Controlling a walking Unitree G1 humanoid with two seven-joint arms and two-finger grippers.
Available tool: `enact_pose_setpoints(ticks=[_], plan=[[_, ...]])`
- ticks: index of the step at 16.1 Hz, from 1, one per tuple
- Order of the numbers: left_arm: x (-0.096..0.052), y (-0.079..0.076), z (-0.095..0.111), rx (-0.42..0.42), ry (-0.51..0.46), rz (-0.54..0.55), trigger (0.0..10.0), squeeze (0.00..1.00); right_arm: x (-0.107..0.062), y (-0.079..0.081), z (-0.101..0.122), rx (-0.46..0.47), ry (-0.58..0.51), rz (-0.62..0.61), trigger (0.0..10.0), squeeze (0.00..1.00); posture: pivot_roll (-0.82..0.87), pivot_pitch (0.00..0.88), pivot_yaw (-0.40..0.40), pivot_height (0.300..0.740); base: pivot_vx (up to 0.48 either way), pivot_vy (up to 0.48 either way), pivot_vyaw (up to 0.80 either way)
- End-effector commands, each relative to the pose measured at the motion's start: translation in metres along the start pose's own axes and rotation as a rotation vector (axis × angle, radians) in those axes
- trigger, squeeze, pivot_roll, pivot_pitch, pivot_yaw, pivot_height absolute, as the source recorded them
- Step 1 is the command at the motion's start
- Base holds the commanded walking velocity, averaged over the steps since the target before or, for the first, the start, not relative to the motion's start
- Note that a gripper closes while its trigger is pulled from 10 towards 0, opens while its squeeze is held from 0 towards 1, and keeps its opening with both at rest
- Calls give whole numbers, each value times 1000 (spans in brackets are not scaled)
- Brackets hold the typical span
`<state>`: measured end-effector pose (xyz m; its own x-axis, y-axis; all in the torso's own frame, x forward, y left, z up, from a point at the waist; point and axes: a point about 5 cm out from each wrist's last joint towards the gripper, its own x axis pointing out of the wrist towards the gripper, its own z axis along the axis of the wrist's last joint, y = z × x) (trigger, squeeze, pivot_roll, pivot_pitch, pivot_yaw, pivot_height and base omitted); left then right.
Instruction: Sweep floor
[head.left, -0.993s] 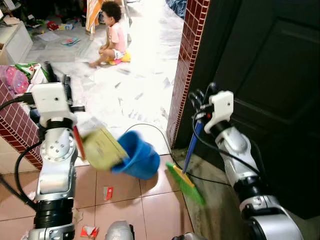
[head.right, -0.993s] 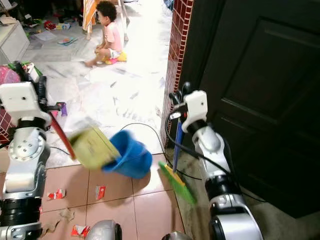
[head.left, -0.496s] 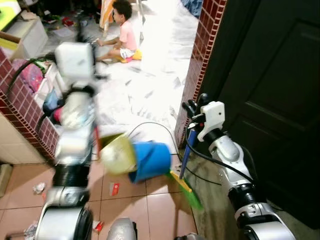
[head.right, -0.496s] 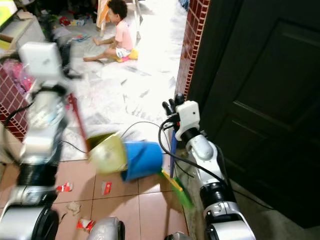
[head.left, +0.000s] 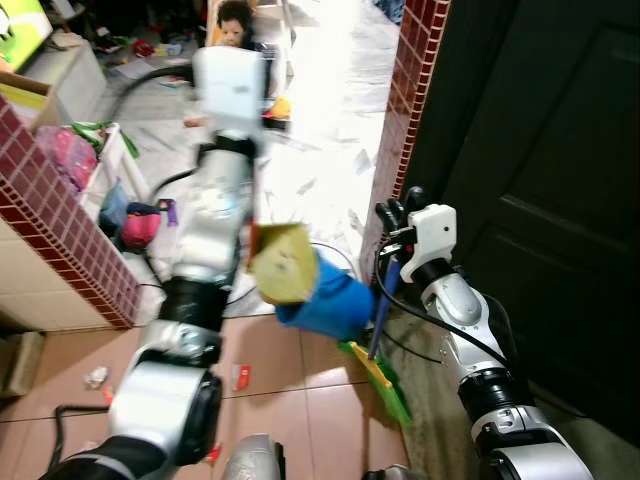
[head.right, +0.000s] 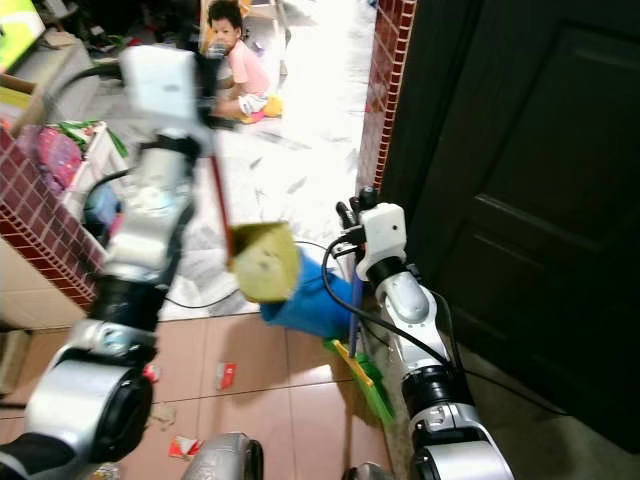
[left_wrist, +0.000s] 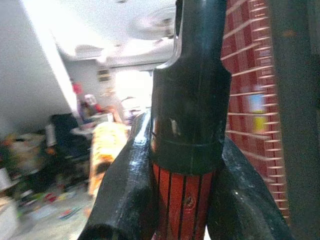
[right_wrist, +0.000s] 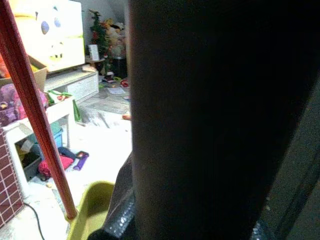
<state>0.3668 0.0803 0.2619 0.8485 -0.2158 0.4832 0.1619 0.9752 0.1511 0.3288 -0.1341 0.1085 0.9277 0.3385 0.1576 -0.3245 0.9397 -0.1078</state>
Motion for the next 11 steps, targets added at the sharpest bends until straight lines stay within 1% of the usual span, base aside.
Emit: enact_pose_setpoints(ticks=[1, 3, 5, 6, 7, 8, 9, 10, 11], plan=[[9, -12, 21, -29, -103, -53, 10000, 0, 4, -5, 6, -19, -29, -20, 10000, 0, 39, 0, 75, 740, 0, 0, 0], [11, -32, 26, -72, -116, -120, 10000, 0, 4, -8, 3, -40, -2, -46, 10000, 0, 41, 0, 81, 740, 0, 0, 0], [10, -46, 28, -95, -126, -177, 10000, 0, 5, -11, -1, -57, 45, -65, 10000, 0, 44, 0, 81, 740, 0, 0, 0], [11, -51, 28, -100, -133, -200, 10000, 0, 6, -12, 0, -71, 51, -61, 10000, 0, 44, 0, 81, 740, 0, 0, 0], [10, -56, 24, -103, -122, -228, 10000, 0, 8, -14, -1, -105, 83, -52, 10000, 0, 35, 0, 79, 740, 0, 0, 0], [10, -58, 23, -105, -118, -236, 10000, 0, 9, -15, -1, -107, 88, -50, 10000, 0, 35, 0, 79, 740, 0, 0, 0], [10, -59, 23, -91, -124, -247, 10000, 0, 8, -18, -3, -136, 108, -41, 10000, 0, 27, 0, 75, 740, 0, 0, 0], [12, -56, 28, -84, -147, -240, 10000, 0, 6, -21, -4, -135, 114, -50, 10000, 0, 27, 0, 72, 740, 0, 0, 0], [16, -49, 39, -67, -186, -229, 10000, 0, 4, -23, -7, -129, 132, -52, 10000, 0, 26, 0, 72, 740, 0, 0, 0]])
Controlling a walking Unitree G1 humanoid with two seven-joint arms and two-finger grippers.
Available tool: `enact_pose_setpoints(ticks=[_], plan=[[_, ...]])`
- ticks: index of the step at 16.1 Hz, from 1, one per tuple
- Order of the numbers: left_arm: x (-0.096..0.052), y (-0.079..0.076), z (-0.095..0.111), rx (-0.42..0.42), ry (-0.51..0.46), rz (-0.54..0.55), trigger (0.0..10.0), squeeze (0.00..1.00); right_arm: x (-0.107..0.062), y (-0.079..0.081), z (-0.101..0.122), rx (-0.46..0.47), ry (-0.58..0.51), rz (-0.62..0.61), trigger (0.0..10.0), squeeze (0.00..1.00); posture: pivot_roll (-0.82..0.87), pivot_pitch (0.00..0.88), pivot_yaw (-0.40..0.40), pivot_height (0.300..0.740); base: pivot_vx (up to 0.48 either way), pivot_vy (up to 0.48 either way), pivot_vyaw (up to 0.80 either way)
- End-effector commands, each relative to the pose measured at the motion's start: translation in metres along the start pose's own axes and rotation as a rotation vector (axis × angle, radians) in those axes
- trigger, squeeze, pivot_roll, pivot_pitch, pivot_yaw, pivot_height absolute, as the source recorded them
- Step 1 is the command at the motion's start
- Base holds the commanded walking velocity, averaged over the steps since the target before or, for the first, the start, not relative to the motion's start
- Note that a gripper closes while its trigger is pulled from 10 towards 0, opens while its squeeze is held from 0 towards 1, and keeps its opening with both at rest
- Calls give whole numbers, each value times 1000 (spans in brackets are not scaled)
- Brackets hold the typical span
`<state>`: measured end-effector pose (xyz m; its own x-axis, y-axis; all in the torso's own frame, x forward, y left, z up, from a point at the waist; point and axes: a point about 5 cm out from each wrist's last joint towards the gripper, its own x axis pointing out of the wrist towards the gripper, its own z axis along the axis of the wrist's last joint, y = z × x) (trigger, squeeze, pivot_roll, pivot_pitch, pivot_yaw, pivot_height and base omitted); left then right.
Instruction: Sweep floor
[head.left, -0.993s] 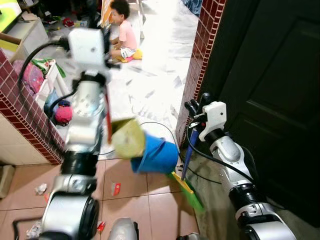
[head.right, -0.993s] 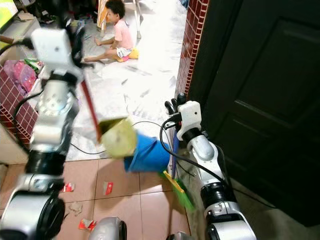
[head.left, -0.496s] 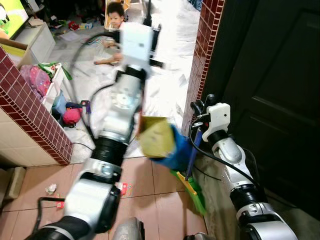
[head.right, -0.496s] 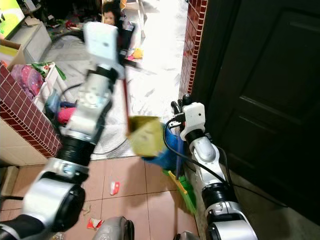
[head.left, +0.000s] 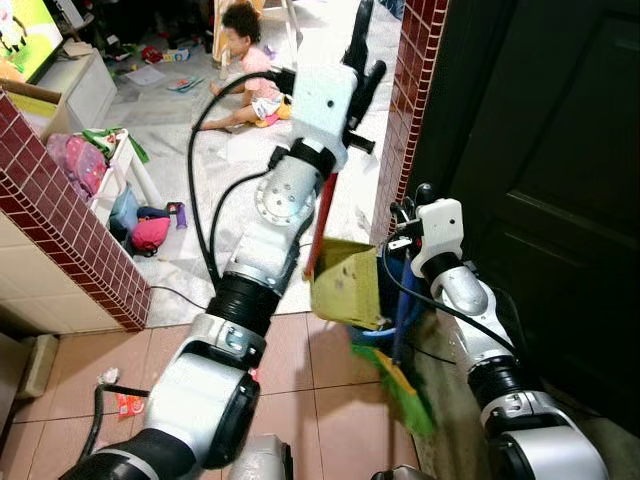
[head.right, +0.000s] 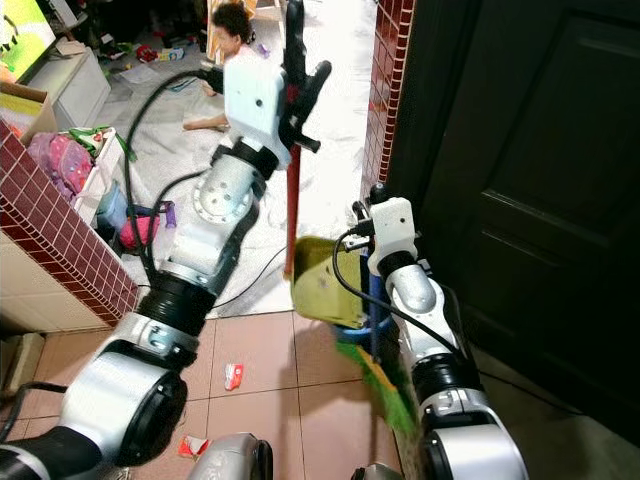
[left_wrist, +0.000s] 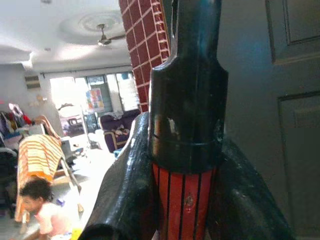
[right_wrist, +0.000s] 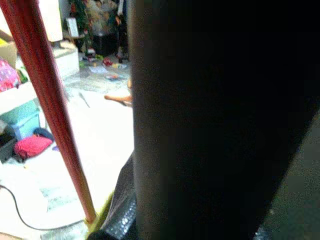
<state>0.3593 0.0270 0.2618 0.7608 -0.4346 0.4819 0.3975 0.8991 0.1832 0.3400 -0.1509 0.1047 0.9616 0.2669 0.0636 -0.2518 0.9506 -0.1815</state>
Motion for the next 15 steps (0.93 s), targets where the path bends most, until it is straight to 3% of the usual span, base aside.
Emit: enact_pose_setpoints(ticks=[1, 4, 9, 11, 12, 13, 15], plan=[[14, 7, 39, 53, -156, 0, 10000, 0, 0, -4, -2, -49, 31, 13, 10000, 0, 24, 0, 72, 740, 0, 0, 0], [23, 26, 76, 108, -254, 23, 10000, 0, -2, -1, -8, -51, 60, 40, 10000, 0, 32, 0, 62, 740, 0, 0, 0], [25, 43, 107, 191, -348, 35, 10000, 0, -1, 0, -10, -69, 79, 62, 10000, 0, 41, 0, 55, 740, 0, 0, 0], [22, 58, 121, 256, -383, 63, 10000, 0, -1, -3, -11, -71, 92, 72, 10000, 0, 41, 0, 56, 740, 0, 0, 0], [16, 74, 119, 311, -366, 104, 10000, 0, -4, -4, -14, -77, 108, 99, 10000, 0, 33, 0, 58, 740, 0, 0, 0], [16, 74, 119, 311, -366, 104, 10000, 0, -4, -4, -14, -77, 108, 99, 10000, 0, 33, 0, 58, 740, 0, 0, 0], [-21, 112, 70, 282, -157, 283, 10000, 0, -15, -16, -26, -159, 208, 171, 10000, 0, 21, 0, 49, 740, 0, 0, 0]])
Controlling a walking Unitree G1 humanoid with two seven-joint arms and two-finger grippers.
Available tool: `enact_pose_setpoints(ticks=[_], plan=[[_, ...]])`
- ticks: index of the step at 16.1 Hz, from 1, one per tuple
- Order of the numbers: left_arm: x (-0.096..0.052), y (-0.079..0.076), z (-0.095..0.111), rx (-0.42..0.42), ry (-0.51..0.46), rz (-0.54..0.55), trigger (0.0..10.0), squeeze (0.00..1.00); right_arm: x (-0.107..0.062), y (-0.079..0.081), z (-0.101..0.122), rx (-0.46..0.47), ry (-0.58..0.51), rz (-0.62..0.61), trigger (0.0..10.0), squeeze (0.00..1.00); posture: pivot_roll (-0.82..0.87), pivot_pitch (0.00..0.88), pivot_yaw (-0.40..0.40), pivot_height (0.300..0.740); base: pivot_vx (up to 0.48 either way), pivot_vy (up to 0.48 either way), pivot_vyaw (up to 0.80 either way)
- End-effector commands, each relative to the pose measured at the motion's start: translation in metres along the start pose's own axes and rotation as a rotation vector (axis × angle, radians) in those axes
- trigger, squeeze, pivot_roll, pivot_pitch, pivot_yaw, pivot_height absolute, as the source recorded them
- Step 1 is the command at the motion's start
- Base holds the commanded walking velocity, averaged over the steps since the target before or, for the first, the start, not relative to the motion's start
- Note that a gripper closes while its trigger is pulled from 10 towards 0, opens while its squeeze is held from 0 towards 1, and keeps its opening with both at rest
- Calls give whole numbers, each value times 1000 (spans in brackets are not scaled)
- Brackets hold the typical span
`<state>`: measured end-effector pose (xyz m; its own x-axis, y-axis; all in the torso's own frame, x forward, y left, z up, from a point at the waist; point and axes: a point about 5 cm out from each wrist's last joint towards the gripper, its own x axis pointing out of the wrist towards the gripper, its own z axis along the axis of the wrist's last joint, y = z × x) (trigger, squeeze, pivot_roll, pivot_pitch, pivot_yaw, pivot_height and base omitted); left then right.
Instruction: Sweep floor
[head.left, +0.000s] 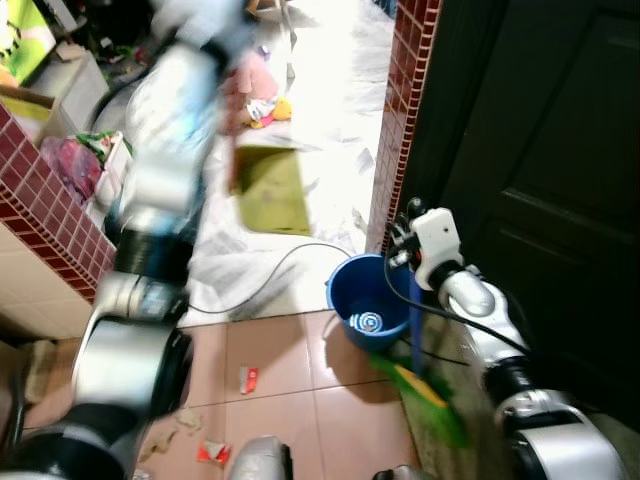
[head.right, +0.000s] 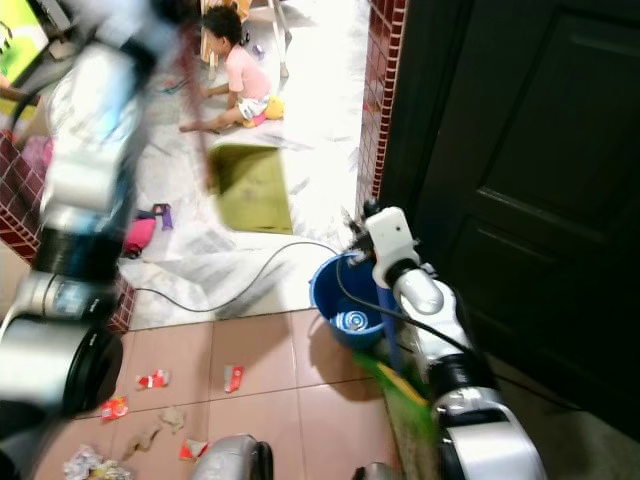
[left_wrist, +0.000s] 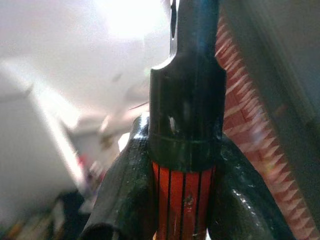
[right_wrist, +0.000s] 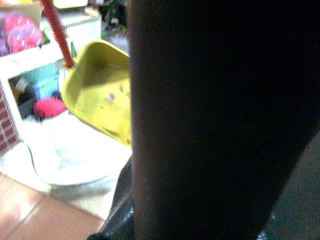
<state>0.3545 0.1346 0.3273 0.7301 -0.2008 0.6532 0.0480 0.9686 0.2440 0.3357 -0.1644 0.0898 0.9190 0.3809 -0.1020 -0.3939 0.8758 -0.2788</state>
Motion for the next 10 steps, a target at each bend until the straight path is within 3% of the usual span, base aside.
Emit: enact_pose_setpoints(ticks=[1, 2, 5, 10], plan=[[-10, 11, -6, 16, 36, 58, 10000, 0, -8, -12, -11, -62, 89, -3, 10000, 0, 22, 0, 46, 740, 0, 0, 0], [-34, 15, -26, -2, 126, 112, 10000, 0, -12, -26, -11, -78, 102, -67, 10000, 0, 22, 0, 37, 740, 0, 0, 0], [-84, 10, -59, -19, 282, 184, 10000, 0, -17, -57, -2, -85, 87, -206, 10000, 0, 25, 0, 23, 740, 0, 0, 0], [-115, -2, -77, -16, 387, 155, 10000, 0, -15, -84, 39, -68, -145, -392, 10000, 0, 36, 0, 15, 740, 0, 0, 0]])
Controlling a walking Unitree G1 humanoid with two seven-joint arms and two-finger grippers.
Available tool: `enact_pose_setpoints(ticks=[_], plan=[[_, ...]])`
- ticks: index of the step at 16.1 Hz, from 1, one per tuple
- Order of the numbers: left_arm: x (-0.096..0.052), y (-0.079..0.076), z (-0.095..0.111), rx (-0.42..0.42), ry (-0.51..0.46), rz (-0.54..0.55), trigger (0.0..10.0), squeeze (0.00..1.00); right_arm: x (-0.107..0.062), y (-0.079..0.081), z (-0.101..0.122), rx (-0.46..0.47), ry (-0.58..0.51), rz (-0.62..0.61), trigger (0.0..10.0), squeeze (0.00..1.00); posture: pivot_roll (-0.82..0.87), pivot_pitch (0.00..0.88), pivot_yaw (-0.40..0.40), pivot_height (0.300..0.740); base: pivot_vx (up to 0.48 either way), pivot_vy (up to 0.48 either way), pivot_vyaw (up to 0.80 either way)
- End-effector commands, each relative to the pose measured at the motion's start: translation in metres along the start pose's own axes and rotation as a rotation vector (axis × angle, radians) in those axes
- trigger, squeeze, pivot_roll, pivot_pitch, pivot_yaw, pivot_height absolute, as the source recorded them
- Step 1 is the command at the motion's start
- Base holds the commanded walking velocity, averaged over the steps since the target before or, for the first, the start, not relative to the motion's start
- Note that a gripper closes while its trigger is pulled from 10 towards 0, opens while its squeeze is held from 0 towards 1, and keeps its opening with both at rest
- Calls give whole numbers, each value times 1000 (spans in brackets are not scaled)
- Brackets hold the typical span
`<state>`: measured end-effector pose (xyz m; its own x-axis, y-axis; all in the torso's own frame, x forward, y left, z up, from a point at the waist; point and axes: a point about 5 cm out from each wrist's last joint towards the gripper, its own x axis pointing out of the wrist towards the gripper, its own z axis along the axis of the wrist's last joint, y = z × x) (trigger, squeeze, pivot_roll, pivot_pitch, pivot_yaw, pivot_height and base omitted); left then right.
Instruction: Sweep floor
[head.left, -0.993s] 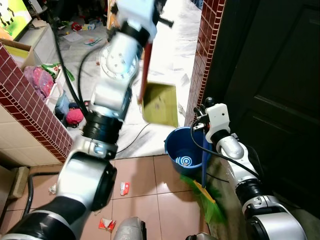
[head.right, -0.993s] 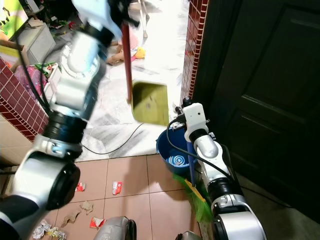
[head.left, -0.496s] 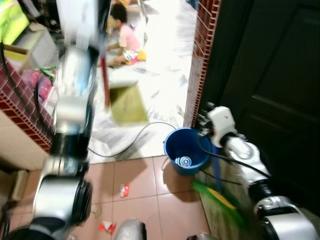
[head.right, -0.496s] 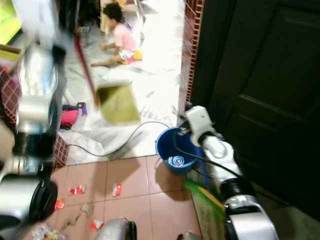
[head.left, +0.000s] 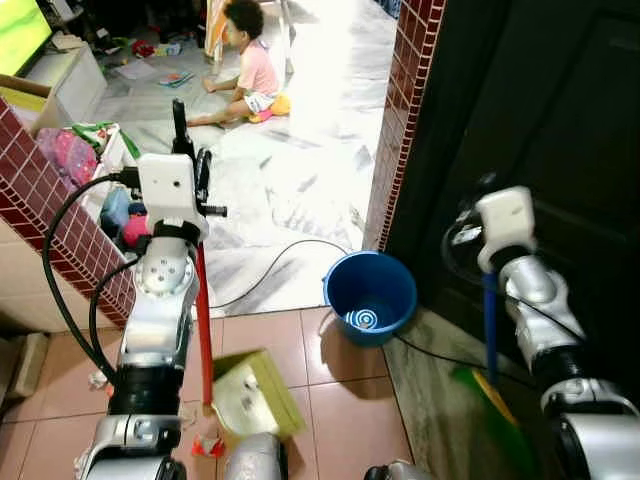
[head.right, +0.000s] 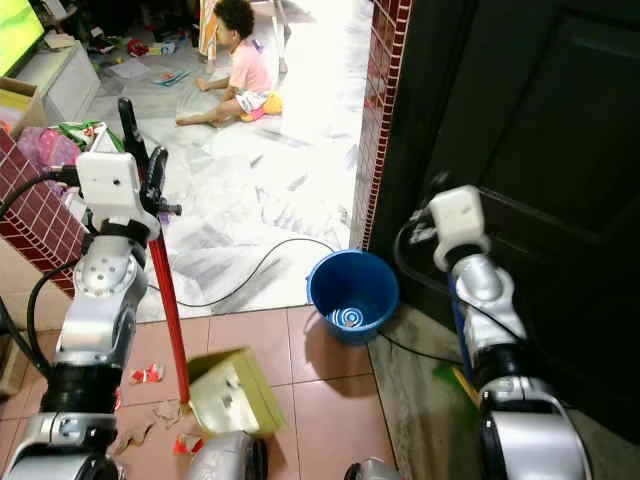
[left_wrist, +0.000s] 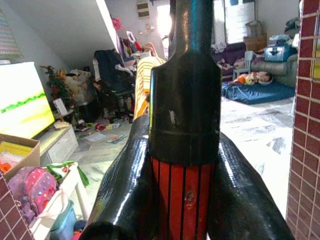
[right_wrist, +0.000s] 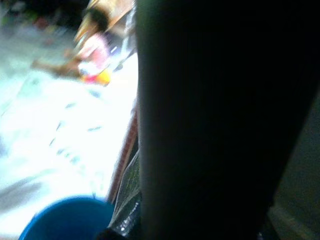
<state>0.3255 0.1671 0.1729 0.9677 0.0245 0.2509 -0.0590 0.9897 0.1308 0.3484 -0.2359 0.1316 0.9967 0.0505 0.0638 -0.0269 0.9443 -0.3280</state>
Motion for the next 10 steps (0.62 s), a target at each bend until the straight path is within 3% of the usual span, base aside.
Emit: enact_pose_setpoints(ticks=[1, 7, 9, 10], plan=[[0, 3, 19, 18, -91, 14, 10000, 0, 9, -5, 28, 18, -139, -34, 10000, 0, 42, 0, 13, 740, 0, 0, 0], [-28, -19, 4, 5, -23, 3, 10000, 0, 21, 6, 67, 155, -337, -88, 10000, 0, 61, 2, -3, 740, 0, 0, 0], [-36, -27, 1, -12, 3, -16, 10000, 0, 24, 15, 71, 295, -349, -82, 10000, 0, 65, 0, -4, 740, 0, 0, 0], [-37, -28, 0, -13, 6, -18, 10000, 0, 24, 18, 72, 321, -352, -73, 10000, 0, 65, 0, -4, 740, 0, 0, 0]])
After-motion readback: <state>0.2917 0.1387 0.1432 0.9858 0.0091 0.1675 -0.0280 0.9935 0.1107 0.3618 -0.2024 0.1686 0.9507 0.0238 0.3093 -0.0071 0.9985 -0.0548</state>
